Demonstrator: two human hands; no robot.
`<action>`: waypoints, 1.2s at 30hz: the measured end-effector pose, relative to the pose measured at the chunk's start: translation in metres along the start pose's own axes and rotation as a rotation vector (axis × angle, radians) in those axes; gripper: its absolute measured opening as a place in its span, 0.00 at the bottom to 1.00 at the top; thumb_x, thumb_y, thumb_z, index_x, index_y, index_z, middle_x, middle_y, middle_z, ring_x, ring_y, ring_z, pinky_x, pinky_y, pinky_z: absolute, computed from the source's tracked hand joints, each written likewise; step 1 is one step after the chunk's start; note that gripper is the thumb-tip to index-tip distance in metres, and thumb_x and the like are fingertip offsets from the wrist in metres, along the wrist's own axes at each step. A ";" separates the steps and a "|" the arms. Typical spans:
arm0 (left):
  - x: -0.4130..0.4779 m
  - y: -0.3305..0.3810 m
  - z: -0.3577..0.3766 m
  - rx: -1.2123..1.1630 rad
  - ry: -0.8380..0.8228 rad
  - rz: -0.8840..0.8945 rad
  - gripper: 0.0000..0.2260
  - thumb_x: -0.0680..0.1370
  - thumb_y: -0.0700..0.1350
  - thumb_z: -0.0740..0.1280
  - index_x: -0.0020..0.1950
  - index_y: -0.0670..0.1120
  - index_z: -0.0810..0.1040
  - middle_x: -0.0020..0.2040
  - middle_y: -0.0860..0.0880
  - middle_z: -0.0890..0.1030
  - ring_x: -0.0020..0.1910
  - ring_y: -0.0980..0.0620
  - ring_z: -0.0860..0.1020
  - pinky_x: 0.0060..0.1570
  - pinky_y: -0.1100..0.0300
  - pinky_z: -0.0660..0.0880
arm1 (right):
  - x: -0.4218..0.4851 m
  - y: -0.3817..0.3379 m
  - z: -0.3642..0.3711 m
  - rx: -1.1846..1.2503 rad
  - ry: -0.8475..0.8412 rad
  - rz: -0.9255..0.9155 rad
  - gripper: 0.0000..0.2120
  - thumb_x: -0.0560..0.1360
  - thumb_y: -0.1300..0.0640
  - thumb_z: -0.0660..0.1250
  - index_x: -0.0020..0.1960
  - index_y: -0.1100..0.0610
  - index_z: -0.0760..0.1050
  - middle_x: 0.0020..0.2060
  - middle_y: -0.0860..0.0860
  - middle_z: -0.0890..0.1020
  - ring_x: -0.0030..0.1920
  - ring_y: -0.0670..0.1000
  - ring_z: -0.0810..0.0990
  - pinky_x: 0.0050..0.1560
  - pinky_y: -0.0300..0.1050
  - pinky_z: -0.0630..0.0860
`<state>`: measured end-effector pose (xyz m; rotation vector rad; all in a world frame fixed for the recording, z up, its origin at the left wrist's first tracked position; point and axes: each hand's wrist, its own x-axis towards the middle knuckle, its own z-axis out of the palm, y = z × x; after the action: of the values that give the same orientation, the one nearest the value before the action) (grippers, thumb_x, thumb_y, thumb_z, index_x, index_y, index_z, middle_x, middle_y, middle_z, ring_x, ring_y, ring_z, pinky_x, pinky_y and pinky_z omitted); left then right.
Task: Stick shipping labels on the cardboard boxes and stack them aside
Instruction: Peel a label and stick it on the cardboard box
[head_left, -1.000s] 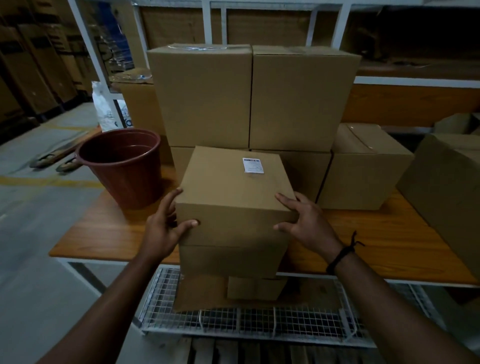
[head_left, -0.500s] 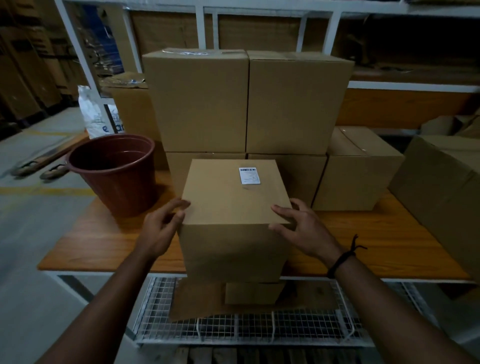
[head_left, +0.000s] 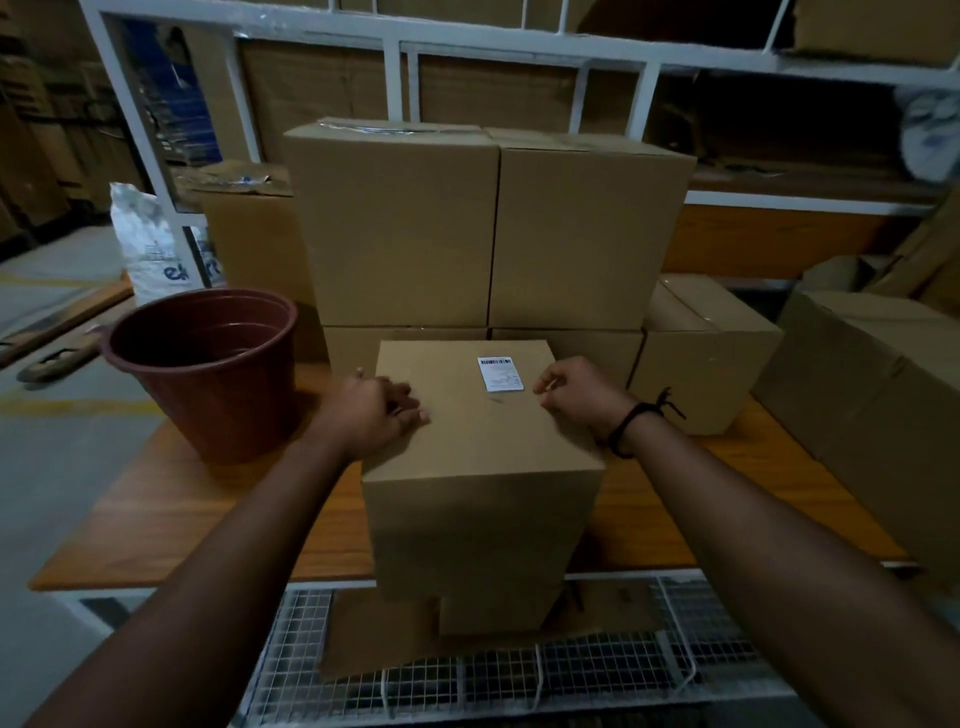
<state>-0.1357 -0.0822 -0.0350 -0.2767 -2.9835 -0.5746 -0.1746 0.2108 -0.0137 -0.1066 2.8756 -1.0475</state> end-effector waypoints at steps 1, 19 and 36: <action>0.002 0.002 0.000 -0.030 0.033 -0.020 0.18 0.78 0.60 0.65 0.61 0.51 0.80 0.69 0.53 0.75 0.69 0.49 0.71 0.69 0.47 0.67 | 0.008 -0.001 0.001 -0.003 -0.013 0.014 0.07 0.71 0.62 0.71 0.47 0.52 0.81 0.40 0.47 0.80 0.46 0.51 0.79 0.51 0.47 0.77; 0.015 -0.005 0.009 0.053 0.253 0.170 0.21 0.74 0.68 0.58 0.35 0.52 0.74 0.39 0.55 0.73 0.42 0.53 0.70 0.40 0.53 0.72 | 0.094 -0.037 -0.016 -0.342 -0.480 -0.322 0.28 0.69 0.58 0.77 0.65 0.43 0.73 0.38 0.50 0.76 0.39 0.48 0.75 0.37 0.40 0.66; 0.011 -0.007 0.011 0.026 0.236 0.160 0.17 0.76 0.67 0.56 0.37 0.56 0.72 0.42 0.56 0.75 0.43 0.55 0.69 0.42 0.53 0.72 | 0.106 -0.057 -0.022 -0.314 -0.669 -0.192 0.31 0.66 0.68 0.77 0.64 0.49 0.71 0.27 0.44 0.75 0.27 0.42 0.73 0.28 0.36 0.70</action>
<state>-0.1482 -0.0825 -0.0465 -0.4102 -2.7100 -0.5109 -0.2799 0.1712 0.0340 -0.6296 2.4009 -0.4389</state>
